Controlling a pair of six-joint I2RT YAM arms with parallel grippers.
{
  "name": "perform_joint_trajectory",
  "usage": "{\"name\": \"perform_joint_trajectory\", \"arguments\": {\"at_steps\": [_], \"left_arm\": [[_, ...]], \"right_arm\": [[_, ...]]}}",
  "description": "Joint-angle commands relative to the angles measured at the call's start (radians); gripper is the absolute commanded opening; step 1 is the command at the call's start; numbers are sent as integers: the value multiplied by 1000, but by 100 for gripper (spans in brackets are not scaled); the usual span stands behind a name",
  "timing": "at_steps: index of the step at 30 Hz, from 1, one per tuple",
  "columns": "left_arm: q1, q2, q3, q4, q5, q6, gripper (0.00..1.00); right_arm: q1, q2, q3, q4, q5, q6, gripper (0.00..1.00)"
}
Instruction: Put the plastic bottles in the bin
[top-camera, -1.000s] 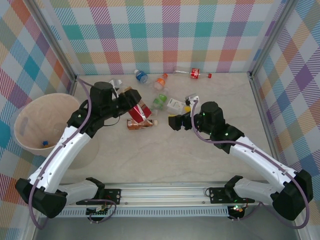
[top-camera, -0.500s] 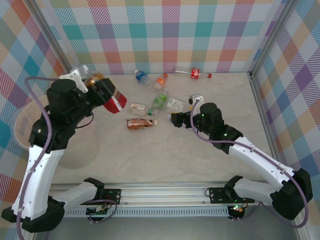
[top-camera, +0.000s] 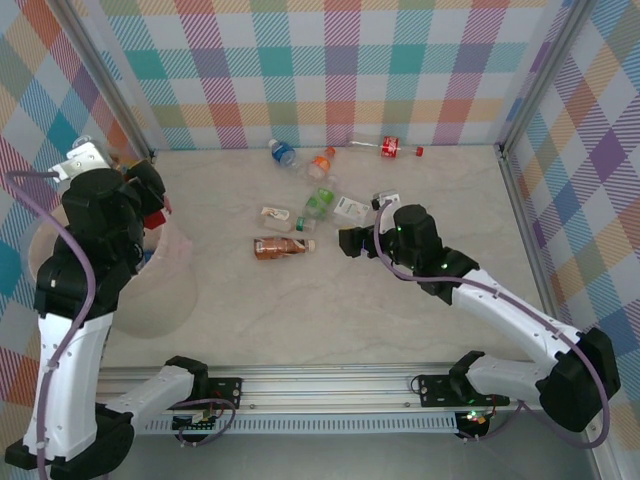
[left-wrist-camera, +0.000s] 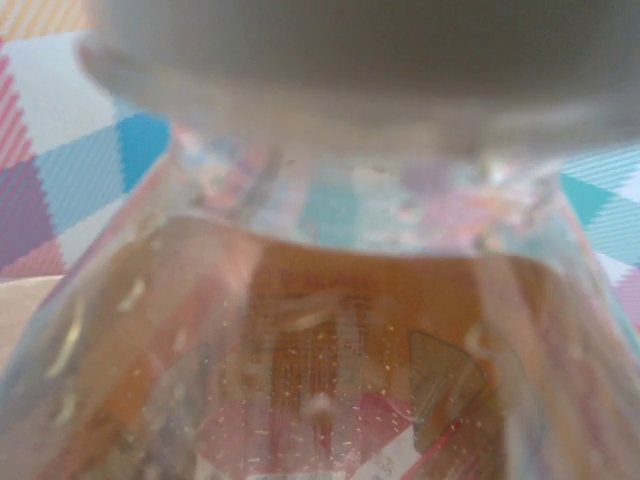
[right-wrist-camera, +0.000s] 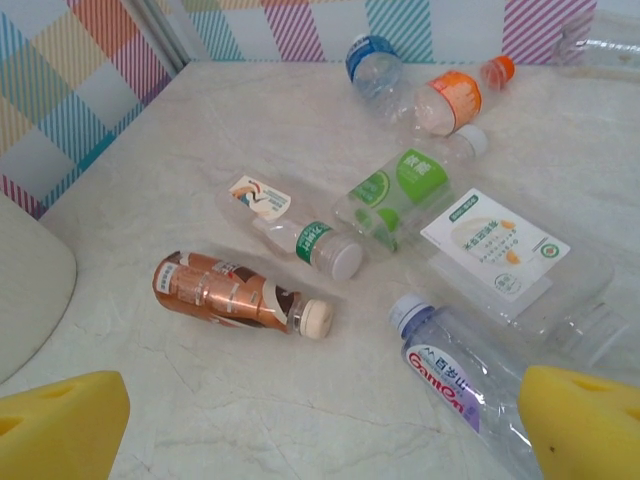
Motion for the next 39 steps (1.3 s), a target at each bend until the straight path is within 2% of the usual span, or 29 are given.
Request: {"name": "perform_joint_trajectory", "arguments": {"at_steps": [1, 5, 11, 15, 19, 22, 26, 29, 39], "left_arm": [[88, 14, -21, -51, -55, 11, 61], [229, 13, -75, -67, 15, -26, 59], [429, 33, -141, -89, 189, -61, 59], [571, 83, -163, -126, 305, -81, 60], [675, 149, -186, -140, 424, -87, 61], [693, 181, -206, -148, 438, -106, 65], [700, 208, -228, -158, 400, -135, 84], [700, 216, -231, -156, 419, -144, 92], [695, 190, -227, -139, 544, -141, 100]], "right_arm": [[6, 17, 42, -11, -32, -3, 100], [6, 26, 44, -6, -32, -5, 100], [6, 29, 44, -3, -36, -12, 100], [6, 28, 41, -14, -36, -10, 100], [6, 22, 39, -25, -37, -9, 100], [6, 21, 39, -31, -32, -12, 100], [6, 22, 42, -31, -31, -8, 100], [6, 29, 54, -45, -4, 19, 100], [6, 45, 112, -142, 110, 144, 100]]}}
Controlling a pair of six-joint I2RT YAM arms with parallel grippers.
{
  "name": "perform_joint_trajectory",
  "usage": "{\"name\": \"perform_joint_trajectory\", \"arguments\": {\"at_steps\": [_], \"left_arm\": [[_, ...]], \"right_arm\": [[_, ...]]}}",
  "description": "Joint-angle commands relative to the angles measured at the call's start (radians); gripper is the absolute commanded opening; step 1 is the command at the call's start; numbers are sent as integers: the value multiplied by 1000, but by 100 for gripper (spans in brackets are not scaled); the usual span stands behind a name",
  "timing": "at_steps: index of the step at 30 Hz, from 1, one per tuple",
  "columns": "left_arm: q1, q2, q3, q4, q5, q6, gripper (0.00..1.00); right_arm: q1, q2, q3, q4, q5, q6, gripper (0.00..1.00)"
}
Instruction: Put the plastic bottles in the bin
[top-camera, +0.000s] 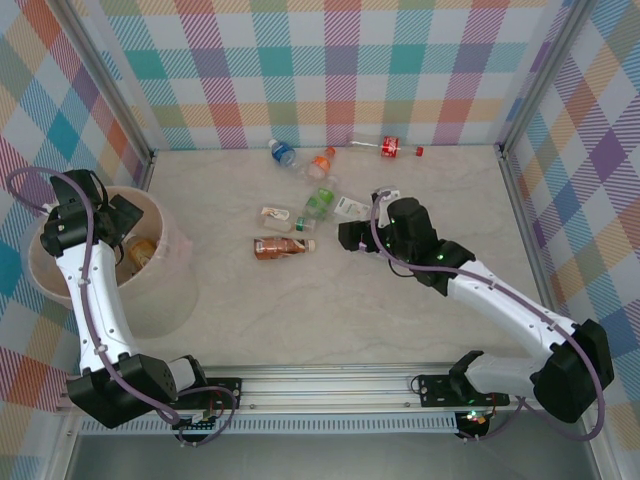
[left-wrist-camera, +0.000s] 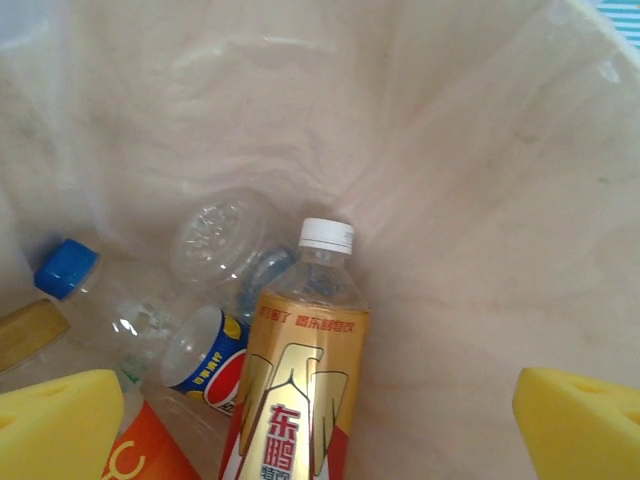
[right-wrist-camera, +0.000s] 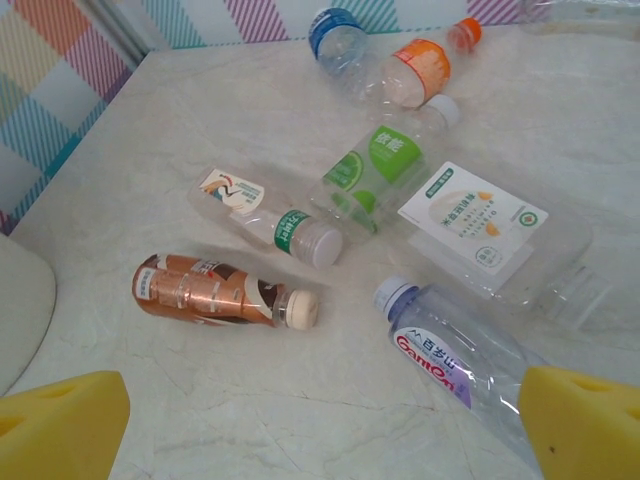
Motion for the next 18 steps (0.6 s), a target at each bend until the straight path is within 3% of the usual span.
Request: {"name": "perform_joint_trajectory", "arguments": {"at_steps": [1, 5, 11, 18], "left_arm": [[12, -27, 2, -8, 66, -1, 100], [0, -49, 18, -2, 132, -2, 100], [-49, -82, 79, -33, 137, -15, 100], [-173, -149, 133, -28, 180, -60, 100]], "right_arm": [[6, -10, 26, -34, 61, 56, 100], [6, -31, -3, -27, 108, 76, 100], [6, -38, -13, -42, 168, 116, 100], [-41, -26, -20, -94, 159, 189, 100]]}}
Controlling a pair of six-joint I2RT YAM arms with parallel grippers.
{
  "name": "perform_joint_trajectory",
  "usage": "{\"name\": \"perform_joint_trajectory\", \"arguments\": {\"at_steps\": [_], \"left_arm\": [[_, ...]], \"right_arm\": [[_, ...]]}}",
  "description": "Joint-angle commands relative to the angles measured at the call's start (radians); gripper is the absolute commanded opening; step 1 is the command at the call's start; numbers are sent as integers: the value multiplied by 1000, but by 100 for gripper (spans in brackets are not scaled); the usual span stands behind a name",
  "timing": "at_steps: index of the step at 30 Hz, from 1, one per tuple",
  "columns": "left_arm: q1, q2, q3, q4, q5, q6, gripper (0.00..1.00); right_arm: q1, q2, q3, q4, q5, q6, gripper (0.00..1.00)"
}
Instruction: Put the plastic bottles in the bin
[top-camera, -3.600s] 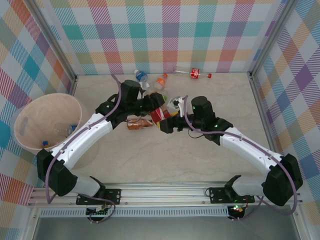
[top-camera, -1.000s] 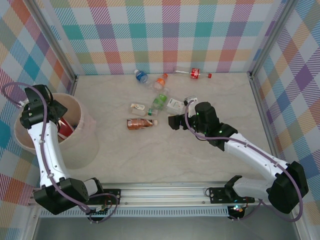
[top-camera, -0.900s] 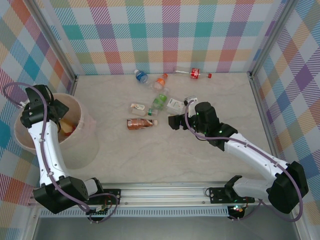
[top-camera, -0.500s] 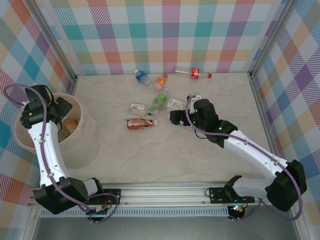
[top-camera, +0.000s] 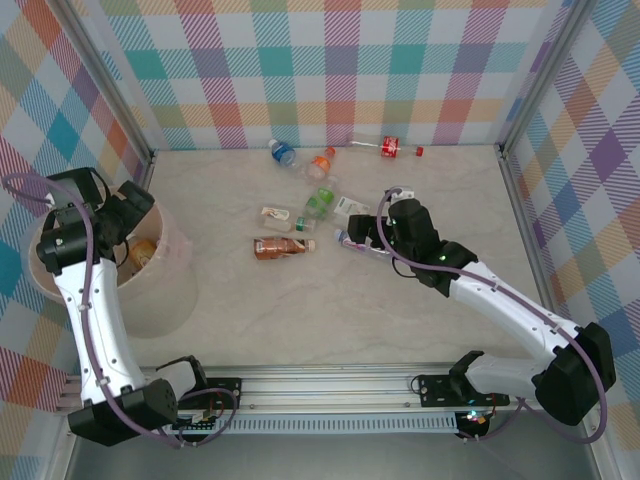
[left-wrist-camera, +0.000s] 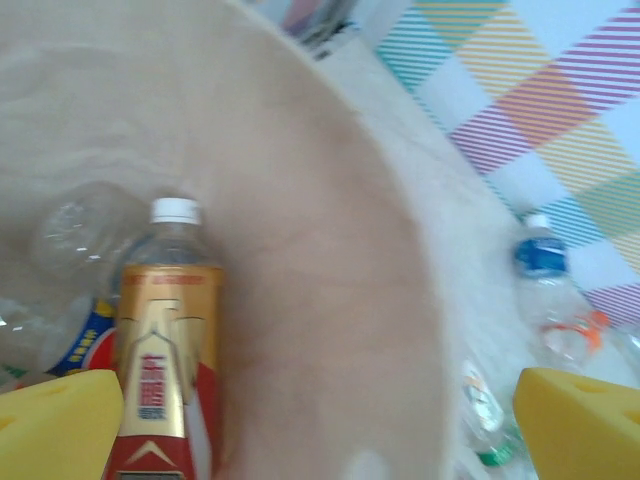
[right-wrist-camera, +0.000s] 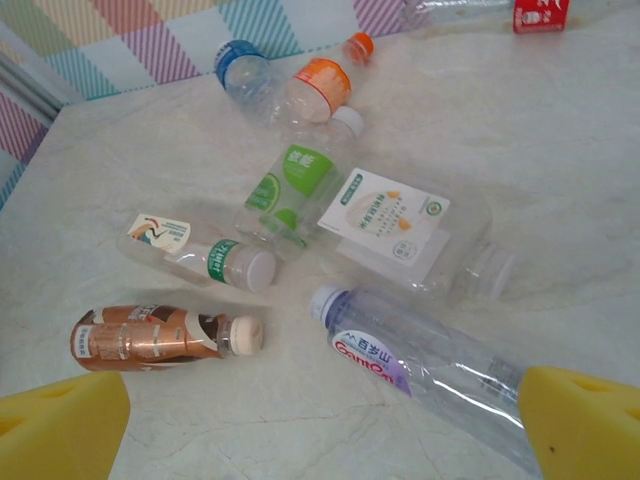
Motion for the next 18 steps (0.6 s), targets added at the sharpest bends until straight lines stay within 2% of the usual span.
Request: {"name": "perform_joint_trajectory", "arguments": {"at_steps": [1, 7, 11, 15, 18], "left_arm": [[-69, -41, 48, -10, 45, -36, 100], [-158, -51, 71, 13, 156, -78, 100], [-256, -55, 61, 65, 224, -119, 100], [-377, -39, 62, 94, 227, -141, 100], [-467, -17, 57, 118, 225, -155, 100]], "right_arm": [[-38, -6, -19, -46, -13, 65, 100], [-94, 36, -16, -88, -109, 64, 100], [-143, 95, 11, -104, -287, -6, 100], [-164, 177, 59, -157, -348, -107, 100], [-197, 249, 114, -238, -425, -257, 100]]}}
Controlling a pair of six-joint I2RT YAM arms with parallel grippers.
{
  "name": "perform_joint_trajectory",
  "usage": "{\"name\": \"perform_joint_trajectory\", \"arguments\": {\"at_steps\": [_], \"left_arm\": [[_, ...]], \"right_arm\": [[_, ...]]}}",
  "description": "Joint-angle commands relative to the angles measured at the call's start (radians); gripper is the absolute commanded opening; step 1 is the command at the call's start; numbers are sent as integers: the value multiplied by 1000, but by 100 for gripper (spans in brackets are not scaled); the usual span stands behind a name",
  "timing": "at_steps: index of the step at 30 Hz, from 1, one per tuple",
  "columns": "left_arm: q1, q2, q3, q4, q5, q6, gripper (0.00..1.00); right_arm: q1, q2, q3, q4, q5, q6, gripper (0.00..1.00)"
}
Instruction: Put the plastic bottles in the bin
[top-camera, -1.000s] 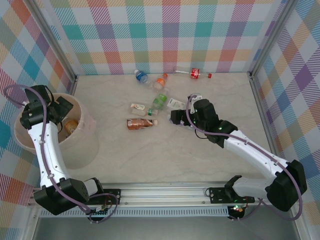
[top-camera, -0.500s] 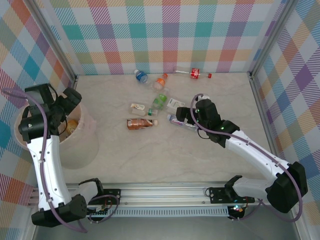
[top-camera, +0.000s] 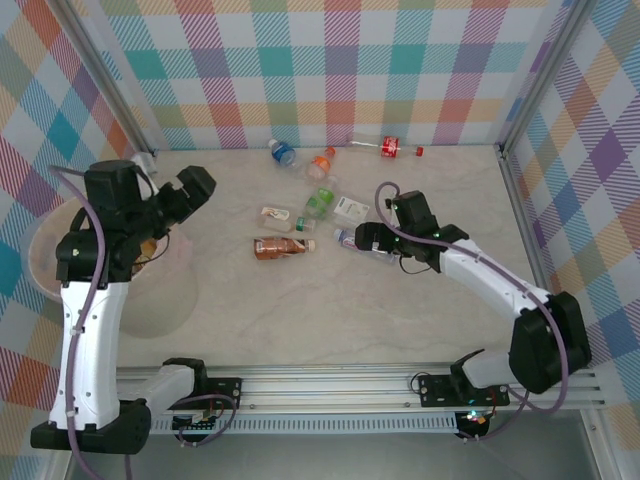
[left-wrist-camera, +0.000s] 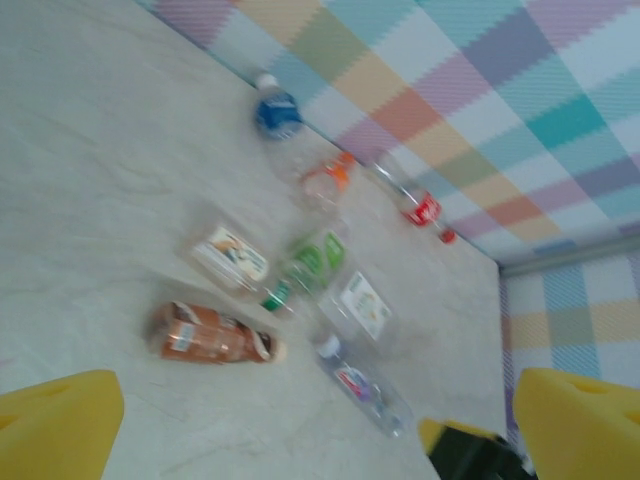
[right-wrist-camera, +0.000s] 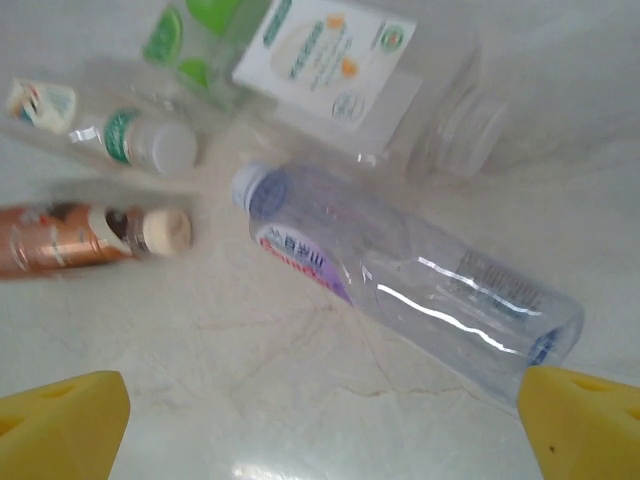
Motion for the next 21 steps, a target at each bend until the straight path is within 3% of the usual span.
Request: {"name": "perform_joint_trajectory", "arguments": {"at_steps": [1, 6, 14, 21], "left_arm": [[-87, 23, 2, 56, 27, -31, 100], [-180, 58, -5, 85, 20, -32, 100], [-209, 94, -18, 107, 25, -33, 100], [-211, 97, -23, 98, 4, -28, 100]], "right_arm": [[-34, 64, 83, -116, -128, -212, 100], [-61, 162, 139, -208, -113, -452, 100], [-61, 301, 158, -215, -41, -790, 96], [-58, 411, 219, -215, 40, -848, 94]]}}
